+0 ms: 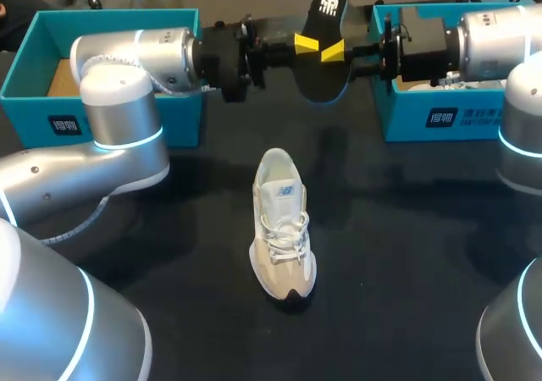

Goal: Take the shoe out of the shoebox, open the shoe tongue, remove and reinsert the insole, then place the shoe into the shoebox

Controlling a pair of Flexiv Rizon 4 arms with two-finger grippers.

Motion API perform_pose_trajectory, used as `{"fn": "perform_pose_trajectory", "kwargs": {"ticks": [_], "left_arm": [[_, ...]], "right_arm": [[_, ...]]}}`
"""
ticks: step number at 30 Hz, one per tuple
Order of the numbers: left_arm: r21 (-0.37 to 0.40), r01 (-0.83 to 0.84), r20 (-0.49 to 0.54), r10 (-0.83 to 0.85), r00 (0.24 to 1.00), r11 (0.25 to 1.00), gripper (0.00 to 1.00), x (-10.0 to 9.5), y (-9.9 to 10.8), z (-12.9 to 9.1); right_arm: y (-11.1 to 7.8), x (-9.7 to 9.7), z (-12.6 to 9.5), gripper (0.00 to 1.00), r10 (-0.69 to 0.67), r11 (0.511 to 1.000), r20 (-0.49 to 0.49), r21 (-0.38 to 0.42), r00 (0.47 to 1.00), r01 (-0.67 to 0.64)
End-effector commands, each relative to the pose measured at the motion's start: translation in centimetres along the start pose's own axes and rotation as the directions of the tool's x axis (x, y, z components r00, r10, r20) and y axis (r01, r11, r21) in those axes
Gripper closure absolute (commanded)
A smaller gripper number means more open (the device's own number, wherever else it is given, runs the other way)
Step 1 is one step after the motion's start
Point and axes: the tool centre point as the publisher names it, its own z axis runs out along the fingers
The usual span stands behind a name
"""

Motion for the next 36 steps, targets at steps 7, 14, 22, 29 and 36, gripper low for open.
{"fn": "perform_pose_trajectory", "kwargs": {"ticks": [7,14,22,29,36], "left_arm": [[-0.003,0.02,-0.011,-0.02,1.0,1.0,0.0,-0.1,-0.7,-0.1],[0.0,0.04,-0.043,-0.04,0.998,0.999,0.0,-0.3,-0.4,-1.8],[-0.033,0.148,-0.084,-0.151,0.985,0.988,0.0,-0.3,-0.2,-4.1],[-0.081,0.301,-0.134,-0.31,0.941,0.95,0.0,0.3,-0.9,-6.1],[-0.158,0.421,-0.19,-0.446,0.875,0.893,0.0,1.3,-1.6,-8.2]], "right_arm": [[0.1,-0.1,0.2,1.0,-0.03,1.0,-0.012,-0.01,0.999,0.03],[0.2,-0.2,-0.1,1.0,-0.057,0.998,0.019,-0.027,0.998,0.058],[0.4,-0.2,-0.7,1.0,-0.134,0.99,0.059,-0.042,0.989,0.136],[0.4,-0.1,-1.0,1.0,-0.201,0.977,0.092,-0.05,0.975,0.206],[0.7,0.0,-0.9,1.0,-0.292,0.953,0.116,-0.05,0.949,0.299]]}}
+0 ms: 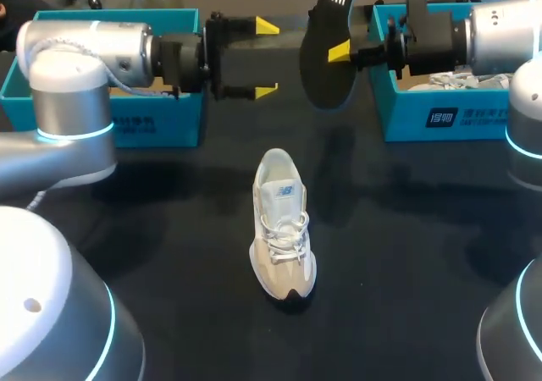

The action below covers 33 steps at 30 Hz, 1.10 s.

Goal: Take the shoe out of the shoebox, open the shoe tongue, remove and reinsert the insole, then place the shoe into the shoebox

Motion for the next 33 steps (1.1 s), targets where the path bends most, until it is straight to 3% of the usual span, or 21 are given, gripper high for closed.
{"fn": "perform_pose_trajectory", "kwargs": {"ticks": [1,8,33], "left_arm": [[-0.045,0.056,-0.056,-0.058,0.997,0.997,0.0,0.5,-1.0,-1.5],[-0.107,0.263,-0.107,-0.275,0.956,0.959,0.0,1.8,-0.6,-2.5],[-0.116,0.293,-0.099,-0.304,0.947,0.949,0.0,1.5,-0.7,-2.5]], "right_arm": [[0.0,0.3,0.3,1.0,-0.042,0.999,0.005,-0.001,0.999,0.042],[0.1,0.4,1.2,1.0,-0.113,0.993,-0.008,0.024,0.994,0.113],[0.1,0.4,1.2,1.0,-0.113,0.993,-0.008,0.024,0.994,0.113]]}}
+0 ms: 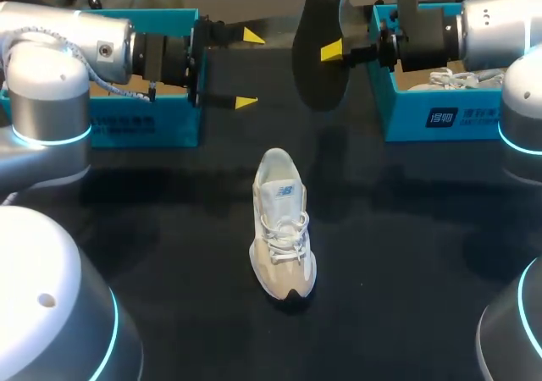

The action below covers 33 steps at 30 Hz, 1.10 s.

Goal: Take the shoe out of the shoebox, open the shoe tongue, remove and reinsert the insole, then place the shoe into the shoebox

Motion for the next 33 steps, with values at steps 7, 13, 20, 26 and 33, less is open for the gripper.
{"fn": "perform_pose_trajectory", "kwargs": {"ticks": [7,13,20,26,33], "left_arm": [[-0.027,0.127,-0.022,-0.127,0.992,0.992,0.0,0.8,-0.7,-0.4],[-0.061,0.157,-0.07,-0.162,0.984,0.986,0.0,3.3,-0.3,-0.6],[-0.136,0.24,-0.111,-0.256,0.96,0.961,0.0,6.1,0.0,-1.8],[-0.222,0.298,-0.15,-0.334,0.931,0.929,0.0,8.1,0.6,-3.1],[-0.343,0.325,-0.199,-0.406,0.892,0.881,0.0,10.2,1.5,-4.0]], "right_arm": [[-0.2,-1.8,0.3,1.0,-0.21,0.977,0.054,-0.016,0.976,0.211],[-0.8,-3.3,0.8,1.0,-0.328,0.943,0.064,-0.028,0.942,0.33],[-1.2,-4.2,1.7,1.0,-0.448,0.892,0.095,-0.017,0.889,0.451],[-1.3,-4.3,2.0,1.0,-0.468,0.882,0.073,-0.022,0.881,0.47],[-1.3,-4.3,2.0,1.0,-0.468,0.882,0.073,-0.022,0.881,0.47]]}}
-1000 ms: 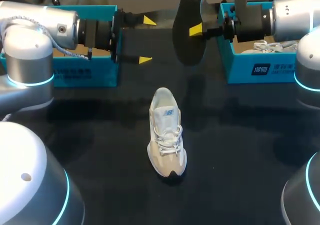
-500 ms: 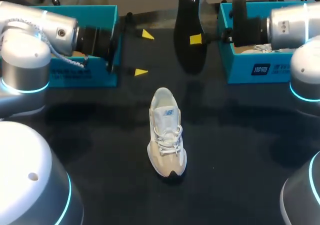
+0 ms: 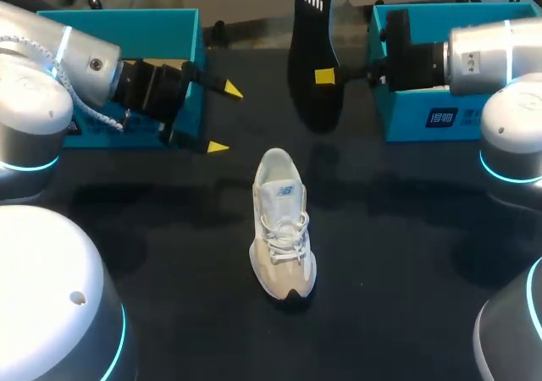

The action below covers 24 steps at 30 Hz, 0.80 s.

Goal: Take the shoe out of the shoebox, open the shoe tongue, remove and reinsert the insole, then place the shoe into the shoebox

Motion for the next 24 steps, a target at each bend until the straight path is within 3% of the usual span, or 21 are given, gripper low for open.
{"fn": "perform_pose_trajectory", "kwargs": {"ticks": [1,10,24], "left_arm": [[-0.077,0.027,-0.038,-0.03,0.999,0.997,0.0,0.9,0.2,-0.2],[-0.157,0.107,-0.065,-0.118,0.991,0.982,0.0,3.4,1.3,0.6],[-0.228,0.168,-0.038,-0.182,0.983,0.959,0.0,4.7,4.4,2.9]], "right_arm": [[0.0,0.1,0.2,1.0,0.0,1.0,0.004,0.001,1.0,0.0],[-0.2,-0.6,0.7,1.0,-0.053,0.999,0.016,-0.008,0.998,0.053],[-2.2,-1.3,4.2,1.0,-0.1,0.995,-0.012,-0.024,0.995,0.1]]}}
